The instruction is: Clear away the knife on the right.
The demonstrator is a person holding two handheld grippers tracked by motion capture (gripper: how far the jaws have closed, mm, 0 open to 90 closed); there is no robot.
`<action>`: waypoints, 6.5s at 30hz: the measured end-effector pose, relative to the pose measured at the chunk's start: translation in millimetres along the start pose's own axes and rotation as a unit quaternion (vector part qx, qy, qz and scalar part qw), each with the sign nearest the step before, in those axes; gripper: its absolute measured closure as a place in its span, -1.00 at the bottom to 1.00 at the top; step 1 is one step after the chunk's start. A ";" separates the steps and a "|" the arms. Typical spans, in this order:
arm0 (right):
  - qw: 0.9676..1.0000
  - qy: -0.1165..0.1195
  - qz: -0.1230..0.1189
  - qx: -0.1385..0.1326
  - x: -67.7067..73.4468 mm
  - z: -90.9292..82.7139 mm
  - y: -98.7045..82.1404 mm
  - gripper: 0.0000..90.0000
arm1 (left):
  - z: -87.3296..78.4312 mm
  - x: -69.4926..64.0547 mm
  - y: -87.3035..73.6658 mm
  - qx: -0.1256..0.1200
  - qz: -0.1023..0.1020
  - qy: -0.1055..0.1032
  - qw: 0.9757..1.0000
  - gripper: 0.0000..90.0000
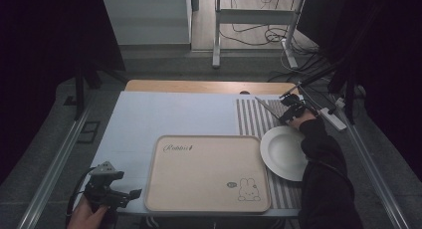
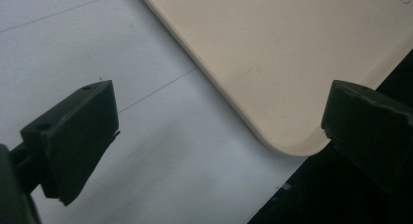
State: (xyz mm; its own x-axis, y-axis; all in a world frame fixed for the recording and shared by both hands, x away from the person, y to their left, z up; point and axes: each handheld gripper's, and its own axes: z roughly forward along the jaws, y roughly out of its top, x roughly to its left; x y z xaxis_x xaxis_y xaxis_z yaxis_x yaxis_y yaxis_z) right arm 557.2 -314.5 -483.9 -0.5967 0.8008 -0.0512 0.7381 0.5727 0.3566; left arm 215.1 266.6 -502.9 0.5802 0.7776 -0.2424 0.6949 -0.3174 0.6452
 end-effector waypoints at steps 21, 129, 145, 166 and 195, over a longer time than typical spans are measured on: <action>0.997 0.011 0.005 -0.081 5.6 -41.4 -13.6 0.78 | 0.3 0.2 0.4 0.002 -0.001 0.001 1.000 -0.97; 0.967 0.117 -0.213 -0.076 250.2 -20.2 -38.3 1.00 | 2.2 -1.0 1.8 0.011 0.007 0.006 1.000 -0.97; 0.975 0.090 -0.194 -0.055 234.1 -13.8 -47.6 1.00 | 2.7 -1.7 2.2 0.013 0.007 0.008 1.000 -0.97; 0.985 0.083 -0.138 -0.059 195.2 -33.3 -96.6 1.00 | 3.2 -1.7 2.6 0.016 0.007 0.011 1.000 -0.96; 0.982 0.095 -0.130 -0.102 202.0 -45.8 -96.5 0.63 | 3.1 -1.0 2.5 0.015 0.003 0.009 1.000 -0.96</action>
State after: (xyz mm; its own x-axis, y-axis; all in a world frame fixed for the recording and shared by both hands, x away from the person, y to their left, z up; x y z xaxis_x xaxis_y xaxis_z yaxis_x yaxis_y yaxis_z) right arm 351.0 -216.0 -485.9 -0.8187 0.5741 0.0041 0.4871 0.6909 0.5343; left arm 217.5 263.3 -503.3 0.5771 0.7848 -0.2260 0.7041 -0.3378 0.6246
